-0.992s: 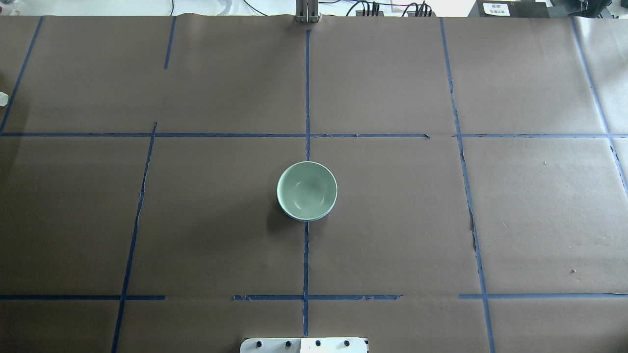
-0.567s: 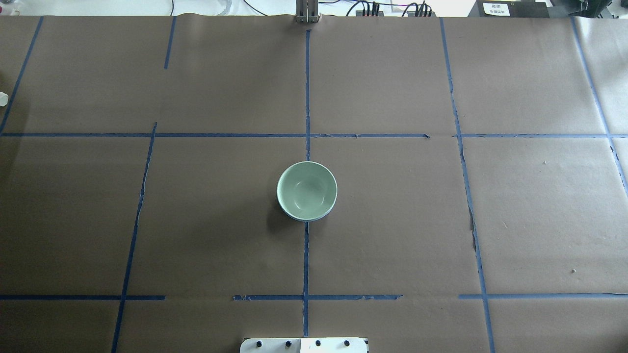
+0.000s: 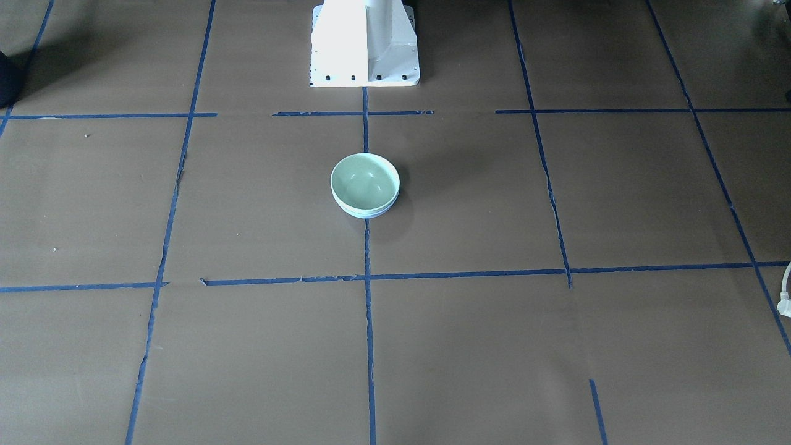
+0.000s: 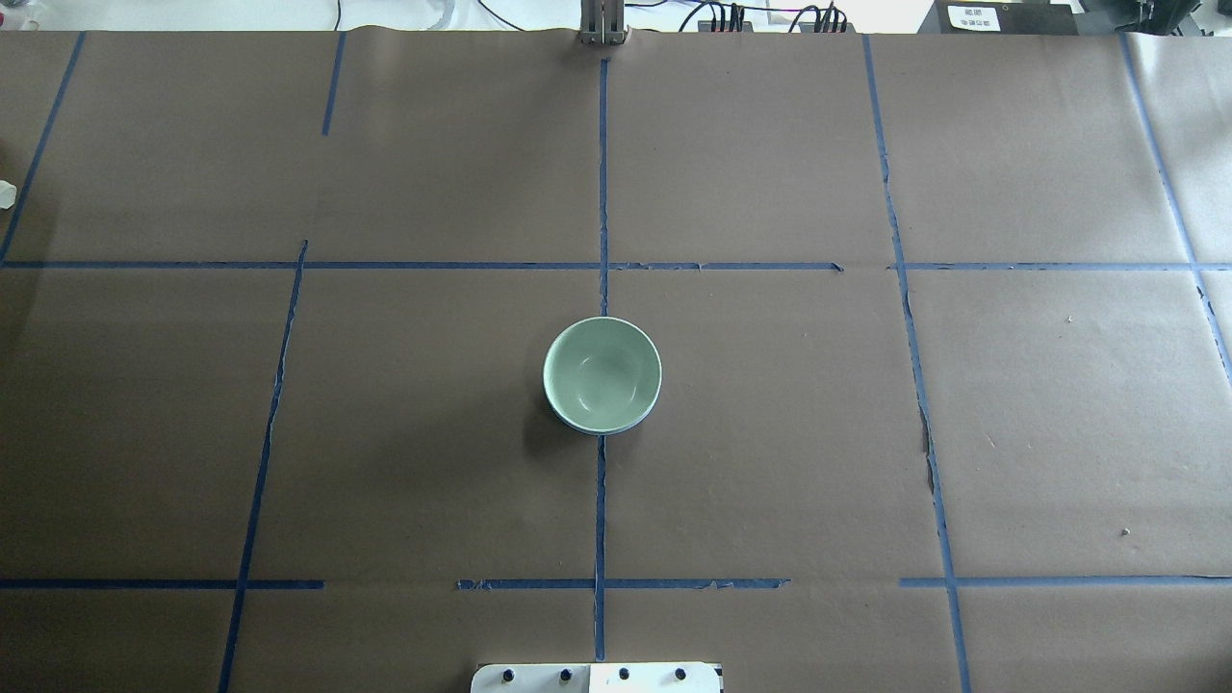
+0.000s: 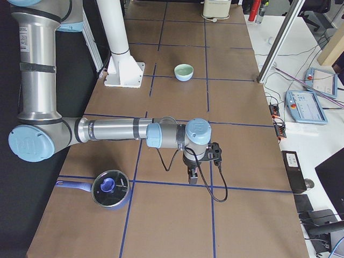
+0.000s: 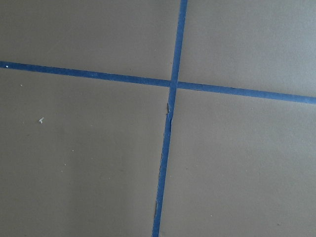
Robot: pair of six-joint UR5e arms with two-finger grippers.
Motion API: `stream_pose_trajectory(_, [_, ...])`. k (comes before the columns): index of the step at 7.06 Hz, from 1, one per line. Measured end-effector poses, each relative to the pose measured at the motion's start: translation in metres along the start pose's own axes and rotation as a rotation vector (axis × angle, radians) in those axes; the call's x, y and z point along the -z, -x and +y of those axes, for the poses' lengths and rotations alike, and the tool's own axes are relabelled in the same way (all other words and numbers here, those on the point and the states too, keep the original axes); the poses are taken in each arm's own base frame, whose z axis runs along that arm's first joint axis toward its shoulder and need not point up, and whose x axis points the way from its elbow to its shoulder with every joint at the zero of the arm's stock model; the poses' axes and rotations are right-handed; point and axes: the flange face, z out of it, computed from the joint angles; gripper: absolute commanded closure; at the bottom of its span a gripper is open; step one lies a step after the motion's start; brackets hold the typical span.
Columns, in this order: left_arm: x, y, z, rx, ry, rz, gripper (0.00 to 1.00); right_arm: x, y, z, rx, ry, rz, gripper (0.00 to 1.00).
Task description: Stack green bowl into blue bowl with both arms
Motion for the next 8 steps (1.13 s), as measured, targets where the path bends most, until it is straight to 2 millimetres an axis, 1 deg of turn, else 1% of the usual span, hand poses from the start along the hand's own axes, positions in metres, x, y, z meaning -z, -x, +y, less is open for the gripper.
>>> stream_pose_trajectory(5, [0.002, -0.002, -0.023, -0.016, -0.008, -0.002, 0.00, 0.004, 0.004, -0.001, 0.013, -0.008, 0.002, 0.00])
stream_pose_trajectory(8, [0.002, 0.000, -0.026, -0.025, -0.005, -0.035, 0.00, 0.004, 0.005, 0.002, 0.014, -0.007, 0.005, 0.00])
